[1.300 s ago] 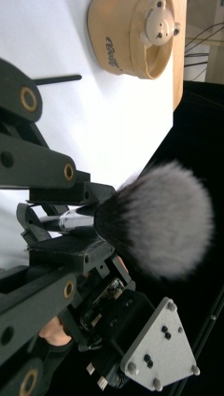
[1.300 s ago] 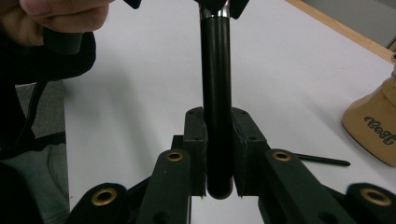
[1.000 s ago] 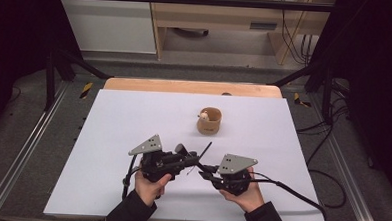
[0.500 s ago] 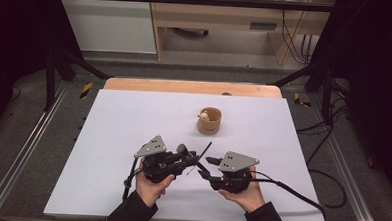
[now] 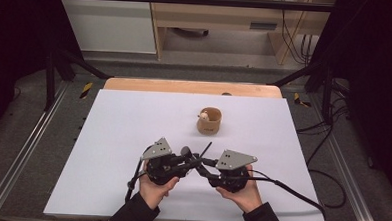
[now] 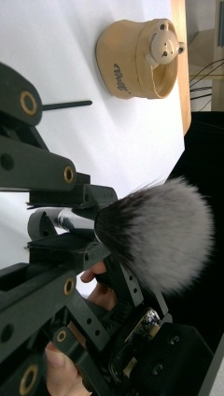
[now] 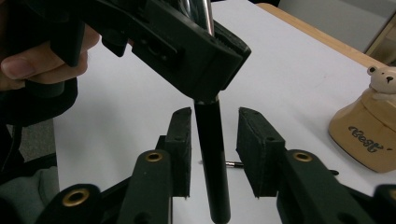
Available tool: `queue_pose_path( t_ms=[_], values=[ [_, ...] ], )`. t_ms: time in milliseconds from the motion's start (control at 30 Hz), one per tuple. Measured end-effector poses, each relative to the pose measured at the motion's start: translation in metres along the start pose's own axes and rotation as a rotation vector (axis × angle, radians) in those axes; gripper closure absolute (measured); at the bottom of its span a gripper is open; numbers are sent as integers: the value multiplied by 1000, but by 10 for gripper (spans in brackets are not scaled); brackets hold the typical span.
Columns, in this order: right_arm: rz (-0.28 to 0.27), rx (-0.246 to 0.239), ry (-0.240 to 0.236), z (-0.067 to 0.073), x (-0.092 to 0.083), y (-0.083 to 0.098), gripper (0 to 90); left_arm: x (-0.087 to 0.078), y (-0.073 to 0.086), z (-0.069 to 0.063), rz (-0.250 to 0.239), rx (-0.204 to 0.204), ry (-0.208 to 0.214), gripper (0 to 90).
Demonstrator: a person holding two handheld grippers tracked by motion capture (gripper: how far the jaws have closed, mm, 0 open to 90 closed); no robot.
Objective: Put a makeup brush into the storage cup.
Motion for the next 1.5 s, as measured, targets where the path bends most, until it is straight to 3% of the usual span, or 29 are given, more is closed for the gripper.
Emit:
queue_pose_path(
  t_ms=[233,567,800,1033,1300,1500],
  values=[
    [7,0,-20,1,1,0,761,1,1,-1,1,-1,1,764],
    [11,-3,-48,5,1,0,793,0,0,0,-10,8,0,739],
    [27,16,-31,1,3,2,792,-8,-5,3,-33,25,-17,559],
    [24,38,-14,-3,2,1,793,-13,-5,7,-24,44,-18,410],
    [11,58,9,-8,0,-1,792,-19,-2,10,7,73,-25,297],
    [-2,76,26,-13,-2,-5,793,-34,3,21,27,76,-64,249]
  ],
)
Point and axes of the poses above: each handheld gripper's, and its own axes: x roughly forward along the jaws, y roughly out of its underside, z roughly to its left, the point moved 6 cm from there along x, roughly forward along the jaws, and after that the axes turned 8 degrees about x, right-handed, at the moved point
